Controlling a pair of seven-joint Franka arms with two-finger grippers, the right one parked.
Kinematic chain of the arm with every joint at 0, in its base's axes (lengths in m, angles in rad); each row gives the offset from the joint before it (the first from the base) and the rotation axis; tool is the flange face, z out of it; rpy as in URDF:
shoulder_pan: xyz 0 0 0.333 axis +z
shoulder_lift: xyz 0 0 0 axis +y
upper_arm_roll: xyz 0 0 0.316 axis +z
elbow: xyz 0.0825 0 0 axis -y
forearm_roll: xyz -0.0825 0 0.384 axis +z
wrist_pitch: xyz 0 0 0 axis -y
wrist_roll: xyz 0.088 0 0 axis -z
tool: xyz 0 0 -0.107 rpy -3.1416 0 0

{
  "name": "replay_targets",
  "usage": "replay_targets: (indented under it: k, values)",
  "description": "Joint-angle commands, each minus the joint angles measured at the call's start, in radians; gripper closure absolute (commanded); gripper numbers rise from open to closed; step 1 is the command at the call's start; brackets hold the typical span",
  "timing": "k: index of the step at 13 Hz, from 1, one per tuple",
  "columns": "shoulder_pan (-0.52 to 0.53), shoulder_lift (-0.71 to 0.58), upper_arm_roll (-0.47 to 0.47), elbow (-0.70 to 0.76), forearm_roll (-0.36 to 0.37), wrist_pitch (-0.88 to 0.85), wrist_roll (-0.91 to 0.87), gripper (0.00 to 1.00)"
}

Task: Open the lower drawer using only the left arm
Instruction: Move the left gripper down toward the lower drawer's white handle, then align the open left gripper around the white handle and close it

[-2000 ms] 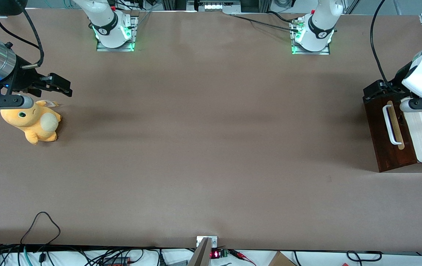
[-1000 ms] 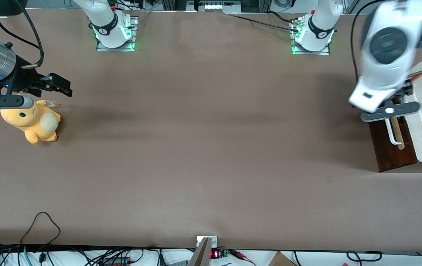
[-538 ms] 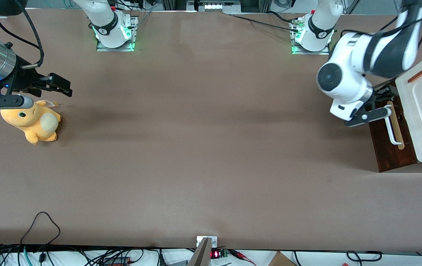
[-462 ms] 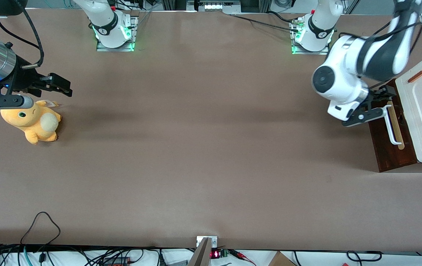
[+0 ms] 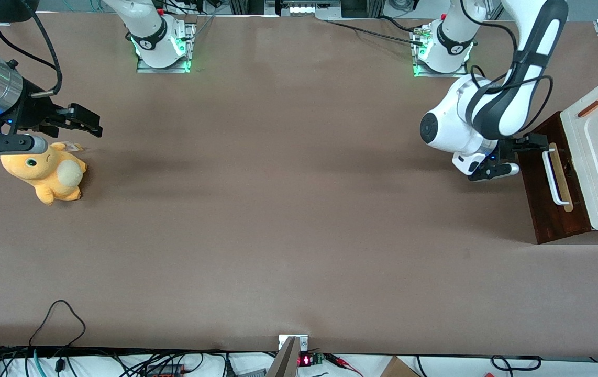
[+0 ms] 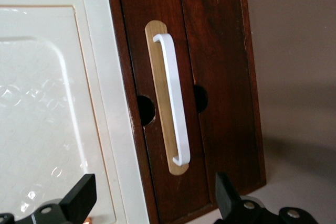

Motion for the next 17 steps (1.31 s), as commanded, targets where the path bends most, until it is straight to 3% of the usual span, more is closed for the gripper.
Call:
replay_targets:
  k: [1, 4, 7, 12, 17]
  values:
    - [-0.003, 0.057, 0.018, -0.021, 0.107, 0.010, -0.126, 0.00]
    - [0.008, 0.089, 0.037, -0.022, 0.151, 0.043, -0.158, 0.00]
    - [0.012, 0.132, 0.096, -0.022, 0.250, 0.055, -0.182, 0.00]
    - [0.026, 0.171, 0.124, -0.018, 0.321, 0.072, -0.234, 0.03]
    - [0.038, 0.180, 0.127, -0.014, 0.329, 0.073, -0.242, 0.11]
